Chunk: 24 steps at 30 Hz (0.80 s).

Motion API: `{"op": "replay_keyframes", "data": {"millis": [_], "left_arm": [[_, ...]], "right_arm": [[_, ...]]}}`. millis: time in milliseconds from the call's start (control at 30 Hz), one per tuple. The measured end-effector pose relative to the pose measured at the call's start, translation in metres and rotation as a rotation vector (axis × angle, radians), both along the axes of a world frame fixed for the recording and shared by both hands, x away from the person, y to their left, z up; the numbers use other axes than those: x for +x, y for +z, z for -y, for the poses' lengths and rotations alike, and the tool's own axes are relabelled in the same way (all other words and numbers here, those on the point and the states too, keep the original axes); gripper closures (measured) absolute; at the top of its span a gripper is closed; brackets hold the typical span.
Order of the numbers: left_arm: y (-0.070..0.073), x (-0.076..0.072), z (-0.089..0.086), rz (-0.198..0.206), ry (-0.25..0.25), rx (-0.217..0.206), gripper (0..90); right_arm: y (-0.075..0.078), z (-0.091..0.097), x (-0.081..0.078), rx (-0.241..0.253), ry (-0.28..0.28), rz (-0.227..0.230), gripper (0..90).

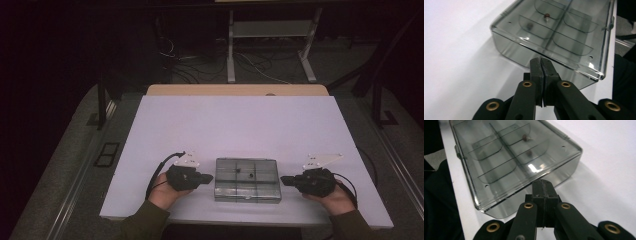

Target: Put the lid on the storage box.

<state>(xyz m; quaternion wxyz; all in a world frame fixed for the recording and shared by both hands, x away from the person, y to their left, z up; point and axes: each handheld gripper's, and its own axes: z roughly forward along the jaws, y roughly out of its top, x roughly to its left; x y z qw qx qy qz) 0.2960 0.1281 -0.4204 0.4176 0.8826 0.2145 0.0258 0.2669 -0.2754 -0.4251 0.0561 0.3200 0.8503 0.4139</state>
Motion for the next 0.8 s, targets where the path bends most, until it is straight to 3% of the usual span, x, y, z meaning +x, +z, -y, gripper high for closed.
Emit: {"op": "replay_keyframes", "data": {"millis": [267,533,800], "left_arm": [[0.007,0.007,-0.021,0.02,0.061,-0.022,74.8],[0.006,0.008,-0.037,0.021,0.109,-0.017,55.6],[0.004,0.005,-0.049,0.027,0.14,-0.041,35.7]], "right_arm": [[0.004,0.01,0.008,0.024,-0.065,0.011,76.3],[0.0,0.016,0.011,0.02,-0.136,0.033,49.8],[-0.006,0.02,0.011,0.037,-0.191,0.06,25.2]]}}
